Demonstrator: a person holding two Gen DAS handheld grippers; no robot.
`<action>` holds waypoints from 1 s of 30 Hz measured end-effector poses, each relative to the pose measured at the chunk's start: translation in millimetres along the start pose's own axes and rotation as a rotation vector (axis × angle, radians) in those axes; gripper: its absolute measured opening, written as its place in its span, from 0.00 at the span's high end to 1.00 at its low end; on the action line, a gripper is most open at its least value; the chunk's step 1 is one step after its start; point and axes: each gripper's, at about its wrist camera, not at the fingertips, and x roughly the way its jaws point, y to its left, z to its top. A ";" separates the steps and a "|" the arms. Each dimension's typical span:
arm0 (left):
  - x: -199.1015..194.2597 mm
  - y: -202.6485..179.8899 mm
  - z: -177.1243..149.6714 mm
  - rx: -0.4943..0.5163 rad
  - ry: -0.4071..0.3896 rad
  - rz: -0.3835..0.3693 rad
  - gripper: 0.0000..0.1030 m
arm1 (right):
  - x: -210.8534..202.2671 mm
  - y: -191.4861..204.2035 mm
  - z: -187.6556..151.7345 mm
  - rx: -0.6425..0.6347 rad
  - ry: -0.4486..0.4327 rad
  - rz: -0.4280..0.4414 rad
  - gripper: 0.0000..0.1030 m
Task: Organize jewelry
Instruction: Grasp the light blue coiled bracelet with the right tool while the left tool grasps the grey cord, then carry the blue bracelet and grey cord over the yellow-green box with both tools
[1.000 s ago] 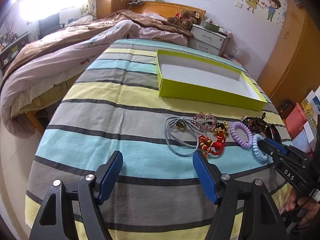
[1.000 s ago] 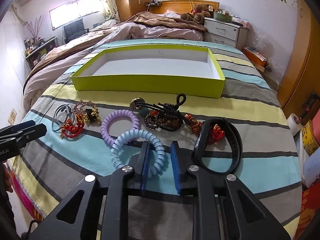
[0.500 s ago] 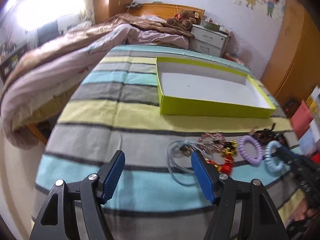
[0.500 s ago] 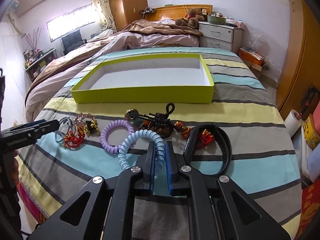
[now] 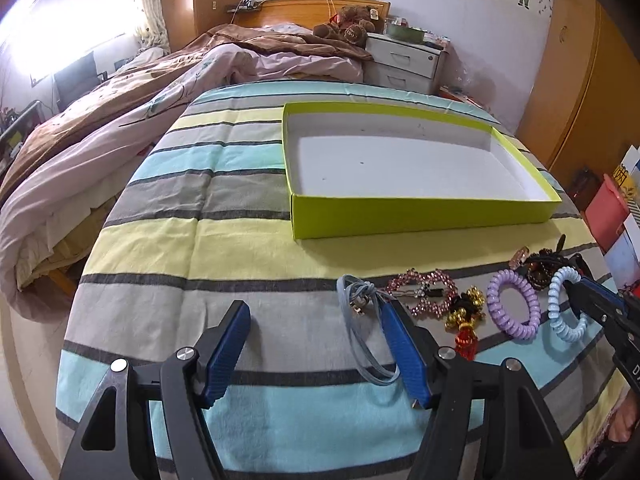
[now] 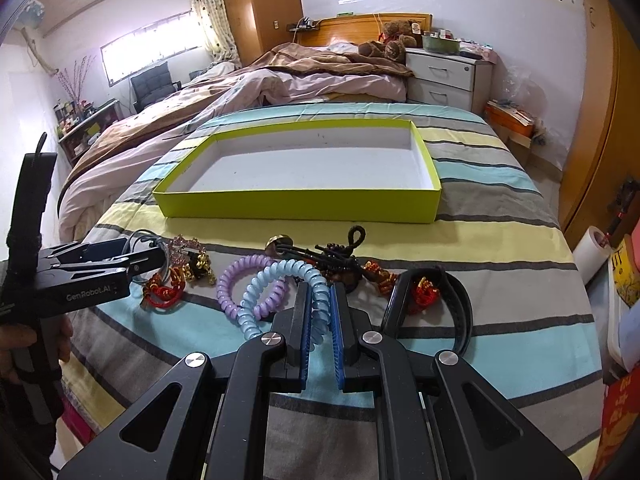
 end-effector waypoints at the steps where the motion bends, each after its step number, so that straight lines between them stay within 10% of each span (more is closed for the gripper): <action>1: -1.0 1.7 2.2 -0.016 -0.006 -0.009 0.34 | -0.4 0.0 -0.1 0.000 0.000 0.002 0.91; 10: 5.3 3.6 10.9 -0.059 -0.017 -0.044 0.43 | 0.4 0.8 2.3 0.000 0.000 0.008 0.91; 21: 7.1 1.9 11.6 -0.070 -0.022 -0.043 0.79 | 1.5 1.2 3.6 0.001 -0.001 0.008 0.91; 30: 1.9 2.0 9.6 -0.062 -0.031 -0.037 0.81 | 1.3 0.0 4.0 0.002 -0.006 0.005 0.91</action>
